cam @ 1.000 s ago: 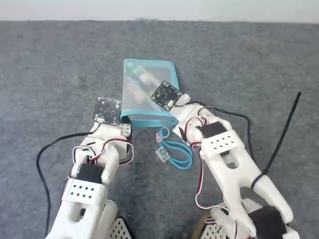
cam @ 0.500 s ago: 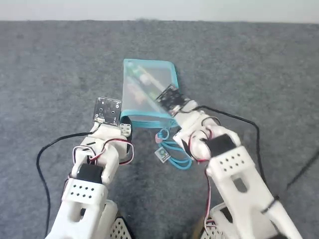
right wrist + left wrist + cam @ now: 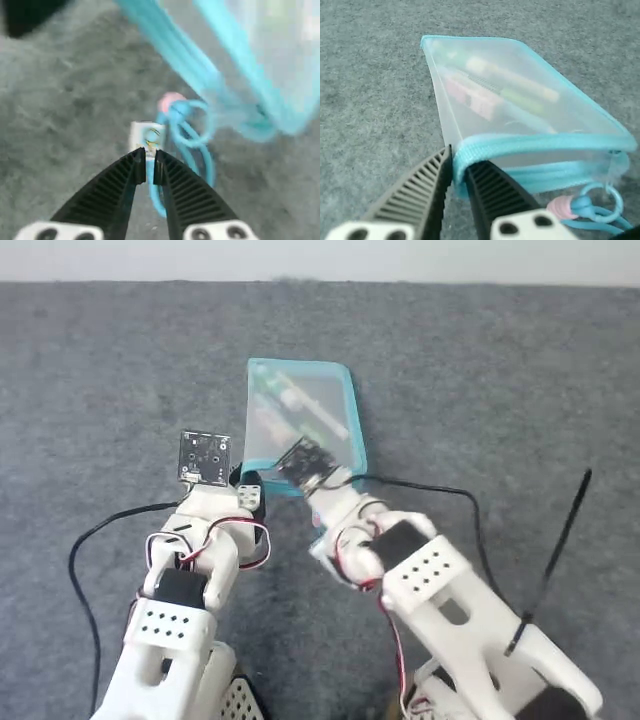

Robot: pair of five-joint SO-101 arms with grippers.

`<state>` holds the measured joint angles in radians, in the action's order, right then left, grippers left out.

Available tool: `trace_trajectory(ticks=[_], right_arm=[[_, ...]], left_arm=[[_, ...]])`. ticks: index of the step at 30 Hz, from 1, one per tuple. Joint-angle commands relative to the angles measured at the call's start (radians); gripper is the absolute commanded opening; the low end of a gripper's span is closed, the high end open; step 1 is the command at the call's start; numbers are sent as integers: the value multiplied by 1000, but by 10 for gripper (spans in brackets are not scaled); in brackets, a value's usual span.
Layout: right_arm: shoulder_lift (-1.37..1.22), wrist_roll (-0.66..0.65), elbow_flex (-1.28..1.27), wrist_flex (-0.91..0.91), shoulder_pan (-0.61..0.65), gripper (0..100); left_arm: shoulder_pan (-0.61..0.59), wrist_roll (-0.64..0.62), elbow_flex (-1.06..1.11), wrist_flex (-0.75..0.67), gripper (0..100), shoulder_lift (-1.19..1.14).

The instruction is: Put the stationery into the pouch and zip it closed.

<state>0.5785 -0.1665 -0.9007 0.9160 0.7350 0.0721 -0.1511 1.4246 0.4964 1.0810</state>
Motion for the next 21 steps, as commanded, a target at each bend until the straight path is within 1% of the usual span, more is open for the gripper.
trace_trajectory(ticks=[1, 8, 13, 16, 21], right_arm=[[5, 12, 57, -39, 54, 31], [7, 6, 52, -127, 21, 35], [-2, 8, 58, -54, 7, 35], [5, 12, 49, -59, -18, 31], [96, 40, -68, -177, -38, 30]], left_arm=[[8, -23, -35, -41, 13, 21], [8, -20, -33, -41, 13, 21], [6, -17, -33, -41, 13, 21], [6, -17, -33, -41, 13, 21], [5, -17, -33, -38, 13, 21]])
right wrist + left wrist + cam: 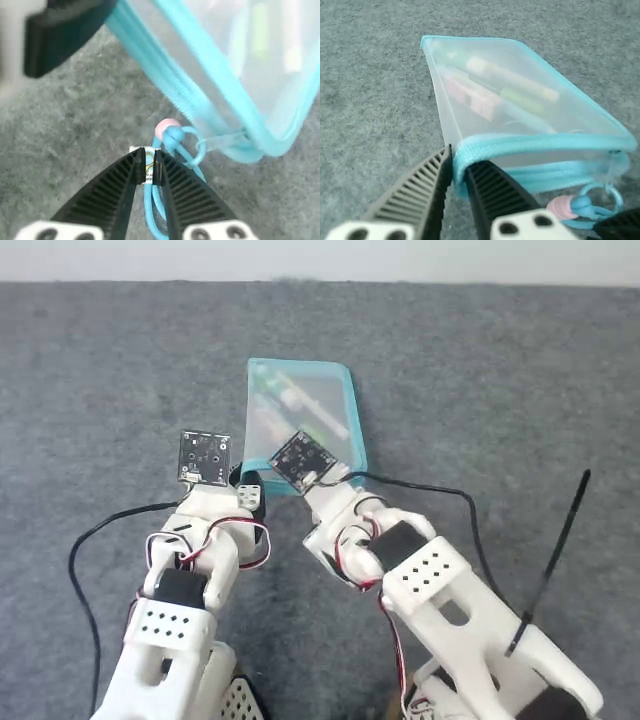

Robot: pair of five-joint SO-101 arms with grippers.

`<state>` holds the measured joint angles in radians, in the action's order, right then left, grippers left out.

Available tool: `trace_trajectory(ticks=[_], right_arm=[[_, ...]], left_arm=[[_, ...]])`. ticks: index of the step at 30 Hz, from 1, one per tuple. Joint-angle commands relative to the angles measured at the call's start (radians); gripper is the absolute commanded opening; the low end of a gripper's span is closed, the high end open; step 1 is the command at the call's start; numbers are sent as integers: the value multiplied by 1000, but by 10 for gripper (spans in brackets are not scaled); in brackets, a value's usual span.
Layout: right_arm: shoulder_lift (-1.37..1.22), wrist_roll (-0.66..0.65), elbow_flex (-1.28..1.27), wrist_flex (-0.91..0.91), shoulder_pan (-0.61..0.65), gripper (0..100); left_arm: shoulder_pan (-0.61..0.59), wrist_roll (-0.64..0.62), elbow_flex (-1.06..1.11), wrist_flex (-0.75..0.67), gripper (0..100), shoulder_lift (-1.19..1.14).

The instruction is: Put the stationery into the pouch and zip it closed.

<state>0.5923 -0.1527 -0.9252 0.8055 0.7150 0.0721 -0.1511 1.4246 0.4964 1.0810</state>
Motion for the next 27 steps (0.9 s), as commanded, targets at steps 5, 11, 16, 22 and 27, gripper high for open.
trace_trajectory(ticks=[5, 11, 16, 22, 27], right_arm=[[170, 32, -123, -127, -44, 46], [197, 38, -127, -91, 38, 202], [200, 31, -149, -134, 25, 210], [189, 58, -144, -182, -18, 209], [189, 74, -143, -206, -104, 209]], left_arm=[[6, -17, -33, -40, 13, 21], [5, -17, -33, -38, 13, 21], [6, -17, -33, -38, 13, 21], [8, -17, -33, -38, 13, 21], [8, -17, -31, -37, 13, 21]])
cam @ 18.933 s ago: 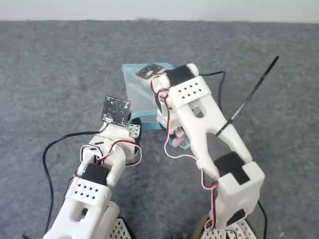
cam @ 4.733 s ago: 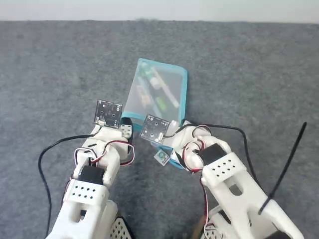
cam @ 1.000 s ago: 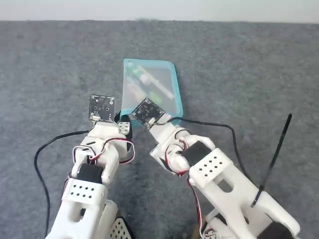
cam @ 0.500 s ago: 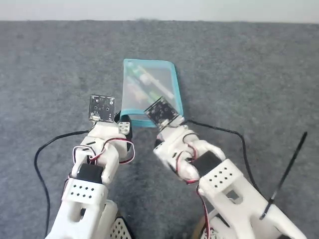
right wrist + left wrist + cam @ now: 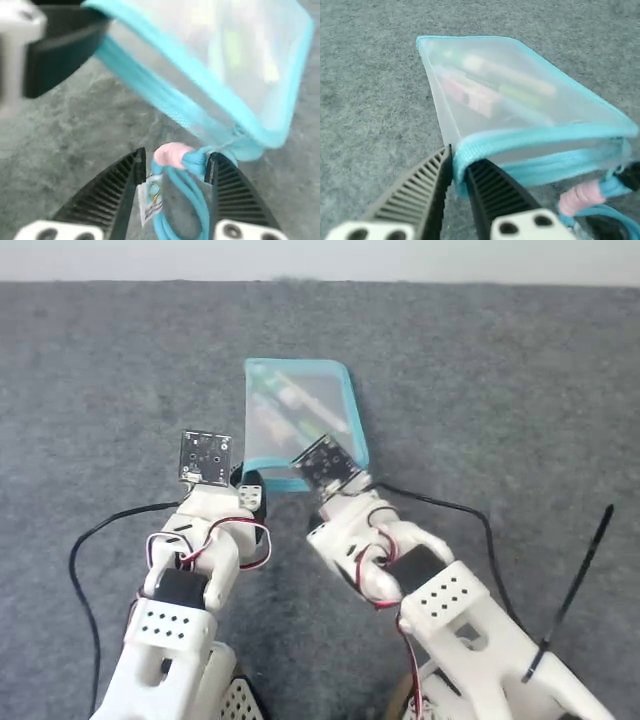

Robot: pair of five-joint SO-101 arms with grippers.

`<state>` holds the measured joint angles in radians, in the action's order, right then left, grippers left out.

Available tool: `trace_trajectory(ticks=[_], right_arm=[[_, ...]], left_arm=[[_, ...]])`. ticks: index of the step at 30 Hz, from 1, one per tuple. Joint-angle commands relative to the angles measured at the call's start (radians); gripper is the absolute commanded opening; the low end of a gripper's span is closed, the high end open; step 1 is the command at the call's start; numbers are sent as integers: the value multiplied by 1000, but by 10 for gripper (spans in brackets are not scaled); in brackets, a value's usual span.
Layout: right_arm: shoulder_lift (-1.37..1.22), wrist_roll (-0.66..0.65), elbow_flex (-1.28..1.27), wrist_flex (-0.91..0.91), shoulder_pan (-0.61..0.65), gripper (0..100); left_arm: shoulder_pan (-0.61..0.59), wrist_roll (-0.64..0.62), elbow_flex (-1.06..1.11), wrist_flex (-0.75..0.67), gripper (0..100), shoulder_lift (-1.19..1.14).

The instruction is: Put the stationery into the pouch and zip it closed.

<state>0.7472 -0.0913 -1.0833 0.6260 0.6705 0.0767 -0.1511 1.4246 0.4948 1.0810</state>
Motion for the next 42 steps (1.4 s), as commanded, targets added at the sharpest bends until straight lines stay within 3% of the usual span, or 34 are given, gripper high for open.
trace_trajectory(ticks=[1, 16, 28, 36, 42], right_arm=[[35, 14, 17, -27, -74, 209], [45, 91, 20, 4, -119, 212], [47, 97, 83, 88, -282, 210], [33, 74, 68, 10, -111, 212], [-82, 69, 74, -73, -142, 212]], left_arm=[[3, -17, -31, -35, 13, 21], [2, -15, -31, -35, 13, 21], [-3, -15, -31, -35, 13, 21], [2, -15, -31, -35, 13, 21], [2, -15, -31, -35, 13, 21]])
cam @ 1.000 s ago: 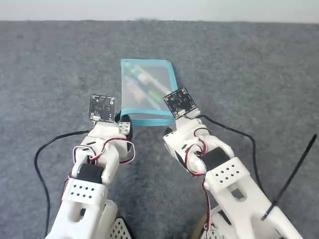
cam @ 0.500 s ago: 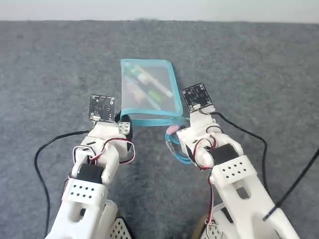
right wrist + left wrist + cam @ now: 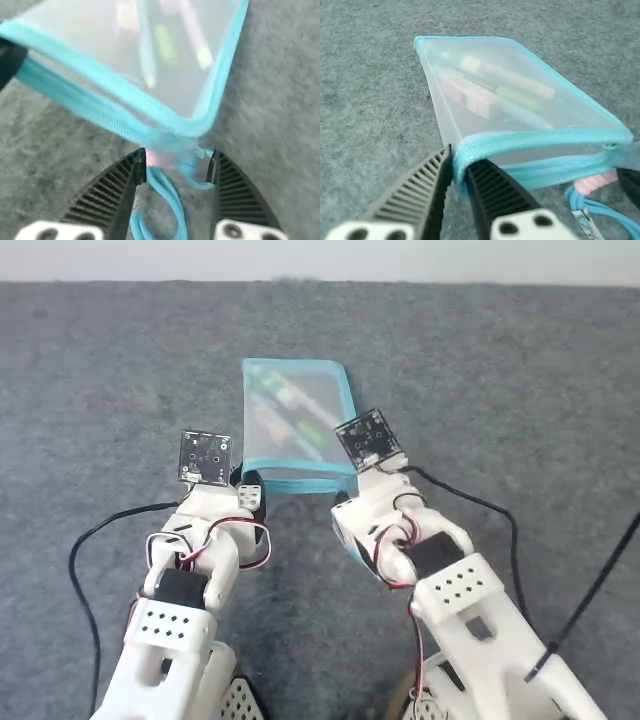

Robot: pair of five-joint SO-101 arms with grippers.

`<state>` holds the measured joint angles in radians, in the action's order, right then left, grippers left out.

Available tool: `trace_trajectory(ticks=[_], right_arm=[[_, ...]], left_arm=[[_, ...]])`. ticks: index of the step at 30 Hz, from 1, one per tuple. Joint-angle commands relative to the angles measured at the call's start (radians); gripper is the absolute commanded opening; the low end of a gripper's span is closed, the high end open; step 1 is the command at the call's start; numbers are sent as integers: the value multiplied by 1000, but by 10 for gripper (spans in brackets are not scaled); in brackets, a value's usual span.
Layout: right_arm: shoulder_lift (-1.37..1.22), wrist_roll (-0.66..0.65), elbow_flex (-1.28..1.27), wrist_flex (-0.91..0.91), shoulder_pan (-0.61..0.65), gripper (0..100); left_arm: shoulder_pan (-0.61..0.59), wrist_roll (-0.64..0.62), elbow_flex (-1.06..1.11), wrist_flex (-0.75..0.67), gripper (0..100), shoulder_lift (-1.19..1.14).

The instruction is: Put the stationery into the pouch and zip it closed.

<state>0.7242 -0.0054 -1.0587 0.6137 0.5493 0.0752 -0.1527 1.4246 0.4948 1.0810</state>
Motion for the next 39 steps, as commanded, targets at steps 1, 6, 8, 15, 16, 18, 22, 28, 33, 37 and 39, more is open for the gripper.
trace_trajectory(ticks=[1, 6, 8, 15, 16, 18, 22, 28, 33, 37, 39], right_arm=[[-91, -17, 54, -82, -33, 211], [-214, -21, 124, -96, -81, 209], [-222, -28, 144, -65, -111, 209], [-119, -169, 242, 156, -160, 213], [-130, -127, 241, 157, -159, 213], [-154, -12, 232, 142, -147, 211], [-186, 184, 233, 140, -42, 210], [-213, 230, 230, 134, 41, 213], [-300, 235, 233, 73, 28, 213], [-378, 235, 235, -35, 22, 213], [-414, 235, 232, -94, 22, 213]], left_arm=[[3, -14, -31, -35, 13, 21], [2, -14, -31, -34, 13, 21], [-2, -14, -31, -34, 13, 21], [3, -14, -31, -34, 13, 21], [3, -14, -31, -34, 13, 21], [3, -14, -31, -34, 13, 21], [-5, -14, -31, -34, 13, 21], [-5, -14, -31, -34, 13, 21], [0, -14, -31, -34, 13, 21], [-3, -14, -31, -34, 13, 21], [-2, -14, -31, -34, 13, 21]])
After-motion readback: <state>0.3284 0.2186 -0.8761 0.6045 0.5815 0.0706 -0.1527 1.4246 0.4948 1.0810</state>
